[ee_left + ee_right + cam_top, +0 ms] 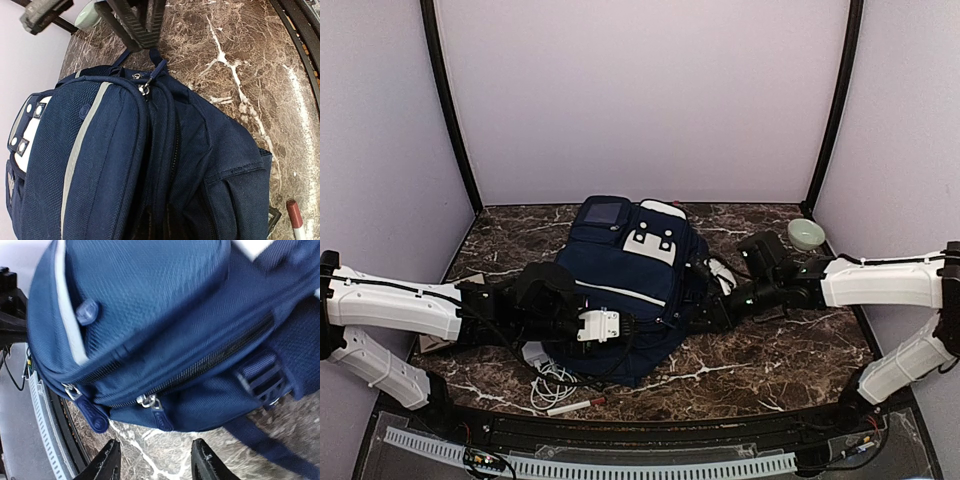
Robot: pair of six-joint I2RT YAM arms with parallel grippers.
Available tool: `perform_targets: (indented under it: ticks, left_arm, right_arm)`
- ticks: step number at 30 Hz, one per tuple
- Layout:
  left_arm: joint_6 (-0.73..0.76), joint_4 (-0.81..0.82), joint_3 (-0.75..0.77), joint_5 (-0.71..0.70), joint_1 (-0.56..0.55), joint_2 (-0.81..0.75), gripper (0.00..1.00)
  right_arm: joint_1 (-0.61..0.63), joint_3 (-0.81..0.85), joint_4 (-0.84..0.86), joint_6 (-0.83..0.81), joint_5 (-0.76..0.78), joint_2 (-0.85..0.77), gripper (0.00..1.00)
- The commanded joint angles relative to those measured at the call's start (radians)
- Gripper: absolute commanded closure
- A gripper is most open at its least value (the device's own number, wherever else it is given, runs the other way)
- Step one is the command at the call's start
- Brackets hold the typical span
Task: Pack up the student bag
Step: Pick up the second largest pocket of the bag from the student bag.
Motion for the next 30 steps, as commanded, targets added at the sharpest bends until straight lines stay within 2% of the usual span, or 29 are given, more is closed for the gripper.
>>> perform_targets:
  ticks: [1,5,11,13,16,19,24,30]
  left_arm:
    - [-0.005,0.063,0.004,-0.01,-0.007,-0.036,1.0]
    - [-0.012,0.065,0.003,-0.012,-0.007,-0.046,1.0]
    - [-0.015,0.058,-0.005,-0.019,-0.007,-0.044,1.0]
    - [-0.012,0.062,-0.004,-0.02,-0.007,-0.04,1.0]
    - [-0.009,0.064,-0.001,-0.011,-0.007,-0.037,1.0]
    - [-0.006,0.05,0.002,-0.01,-0.007,-0.041,1.0]
    - [-0.012,-0.001,0.023,0.022,-0.007,-0.054,1.0]
    - [-0.001,-0.018,0.024,0.019,-0.009,-0.055,1.0]
  right_arm:
    - [0.016,-0.037,0.156,0.046,-0.025,0.047,0.51]
    - [0.036,-0.011,0.19,0.05,-0.048,0.117,0.61]
    - [0.051,-0.013,0.224,0.046,-0.043,0.157,0.61]
    - [0.052,-0.003,0.225,0.047,-0.042,0.178,0.64]
    - [0.051,0.018,0.23,0.051,-0.063,0.198,0.84]
    - [0.05,0.02,0.219,0.047,-0.032,0.178,1.0]
    - [0.029,0.037,0.102,0.034,0.15,0.108,1.0]
    - [0.012,0.089,-0.031,0.013,0.328,0.099,1.0]
